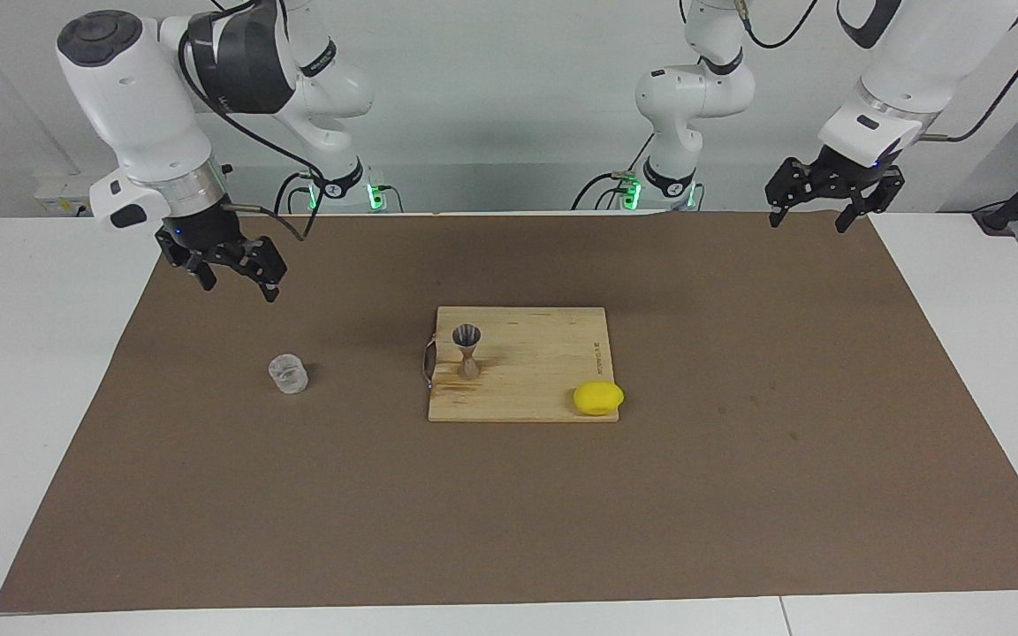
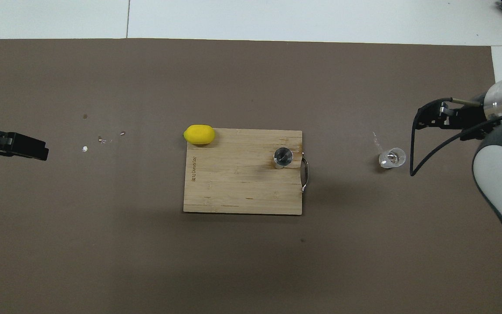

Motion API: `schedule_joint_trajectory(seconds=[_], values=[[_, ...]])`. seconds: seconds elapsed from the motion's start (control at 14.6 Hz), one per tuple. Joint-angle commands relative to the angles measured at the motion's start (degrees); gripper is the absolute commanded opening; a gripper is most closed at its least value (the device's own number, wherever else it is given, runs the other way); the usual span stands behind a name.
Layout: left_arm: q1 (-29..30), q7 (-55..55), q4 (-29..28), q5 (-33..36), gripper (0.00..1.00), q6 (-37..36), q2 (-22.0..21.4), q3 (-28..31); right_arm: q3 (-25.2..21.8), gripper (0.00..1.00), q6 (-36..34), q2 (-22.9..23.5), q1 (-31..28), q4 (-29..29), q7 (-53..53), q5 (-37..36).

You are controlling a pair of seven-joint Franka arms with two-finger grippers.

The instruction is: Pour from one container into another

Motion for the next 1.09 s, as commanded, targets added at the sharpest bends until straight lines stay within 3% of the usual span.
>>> schedule_joint_trajectory(seconds=[0.0,0.34,0.61,1.02], values=[[0.46,0.54,-0.88,0.53,1.00,-0.40,-0.76,-0.25,0.16,1.00,-3.38,-0.48,-0.44,1.47,-4.48,-1.30],[0.46,0.54,-0.88,0.62,1.00,-0.40,-0.76,-0.25,0.69,1.00,-7.08,-2.24,-0.26,0.33,-7.83,-1.39],[0.46,0.54,-0.88,0.62,1.00,-0.41,-0.76,-0.25,0.77,1.00,-6.38,-4.26,-0.26,-3.63,-8.81,-1.30],[0.46,0.54,-0.88,0.53,1.00,-0.41,-0.76,-0.25,0.77,1.00,-4.62,-4.09,-0.26,-3.54,-8.99,-1.47]])
